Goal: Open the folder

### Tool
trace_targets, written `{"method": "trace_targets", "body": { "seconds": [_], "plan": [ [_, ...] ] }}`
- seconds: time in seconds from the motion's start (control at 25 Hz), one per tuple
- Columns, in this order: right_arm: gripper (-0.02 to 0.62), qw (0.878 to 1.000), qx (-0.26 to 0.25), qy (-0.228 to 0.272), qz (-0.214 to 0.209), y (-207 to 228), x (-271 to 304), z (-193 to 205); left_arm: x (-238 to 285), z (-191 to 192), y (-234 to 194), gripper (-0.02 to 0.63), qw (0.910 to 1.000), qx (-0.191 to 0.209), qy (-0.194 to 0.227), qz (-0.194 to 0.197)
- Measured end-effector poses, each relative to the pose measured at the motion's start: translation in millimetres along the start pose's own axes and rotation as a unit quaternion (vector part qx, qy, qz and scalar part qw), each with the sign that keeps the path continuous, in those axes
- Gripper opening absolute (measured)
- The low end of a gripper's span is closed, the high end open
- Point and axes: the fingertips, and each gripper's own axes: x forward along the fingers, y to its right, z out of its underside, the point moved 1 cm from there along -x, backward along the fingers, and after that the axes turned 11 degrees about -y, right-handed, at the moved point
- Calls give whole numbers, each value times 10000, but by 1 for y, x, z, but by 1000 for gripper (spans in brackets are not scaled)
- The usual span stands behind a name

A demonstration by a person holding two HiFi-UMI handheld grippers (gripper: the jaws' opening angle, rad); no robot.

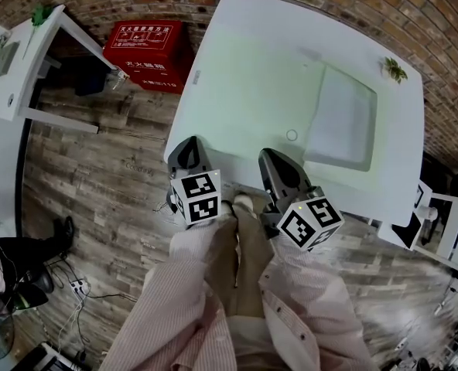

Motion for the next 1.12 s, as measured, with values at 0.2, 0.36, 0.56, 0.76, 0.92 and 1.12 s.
{"method": "trace_targets", "body": {
  "seconds": [0.2,0.36,0.56,0.76,0.92,1.12],
  "plan": [
    [5,9999,-4,102,86,1,-6,0,4,2,5,-6,9992,327,-212,121],
    [5,9995,-12,230,211,-1,-14,-4,6,5,3,-7,9988,298,-269,278],
    [5,9978,-5,504,434,6,-38,-12,5,6,6,-8,9970,466,-325,533],
    [5,9949,-55,761,659,16,-65,-26,7,9,9,-6,9951,542,-320,758],
    [5,9938,-173,844,703,25,-84,-43,-8,8,10,-6,9945,607,-39,854],
    [5,9942,-298,805,654,41,-100,-62,-32,-9,16,-6,9941,748,165,772]
  ]
}}
